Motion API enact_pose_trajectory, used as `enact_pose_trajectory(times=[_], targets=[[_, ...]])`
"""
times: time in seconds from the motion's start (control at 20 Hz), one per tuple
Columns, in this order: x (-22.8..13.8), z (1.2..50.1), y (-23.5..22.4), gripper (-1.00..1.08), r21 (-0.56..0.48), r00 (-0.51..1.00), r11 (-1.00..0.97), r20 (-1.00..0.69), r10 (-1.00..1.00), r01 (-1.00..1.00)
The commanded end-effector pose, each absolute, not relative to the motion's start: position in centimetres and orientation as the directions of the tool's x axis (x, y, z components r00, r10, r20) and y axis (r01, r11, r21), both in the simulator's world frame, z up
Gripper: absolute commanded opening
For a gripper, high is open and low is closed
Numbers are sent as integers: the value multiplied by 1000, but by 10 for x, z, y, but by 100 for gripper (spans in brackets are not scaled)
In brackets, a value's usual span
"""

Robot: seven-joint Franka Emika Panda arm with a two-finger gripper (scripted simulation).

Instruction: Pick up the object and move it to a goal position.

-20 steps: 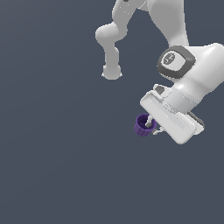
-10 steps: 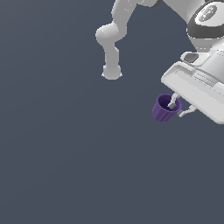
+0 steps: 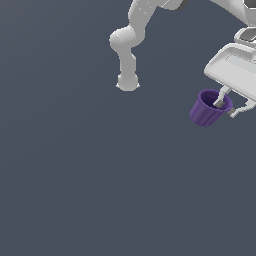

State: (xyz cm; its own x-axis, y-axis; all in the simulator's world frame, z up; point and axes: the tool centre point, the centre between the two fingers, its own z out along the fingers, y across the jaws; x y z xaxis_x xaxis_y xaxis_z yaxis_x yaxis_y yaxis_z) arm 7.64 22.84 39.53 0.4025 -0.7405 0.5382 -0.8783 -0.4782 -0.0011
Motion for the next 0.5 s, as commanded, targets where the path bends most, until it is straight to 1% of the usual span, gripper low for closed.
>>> enact_pose_trajectory(times=[0.0, 0.45], targets=[[76, 404, 232, -100, -2, 402, -478, 539, -741, -878], [77, 414, 238, -100, -2, 401, -478, 540, -740, -878]])
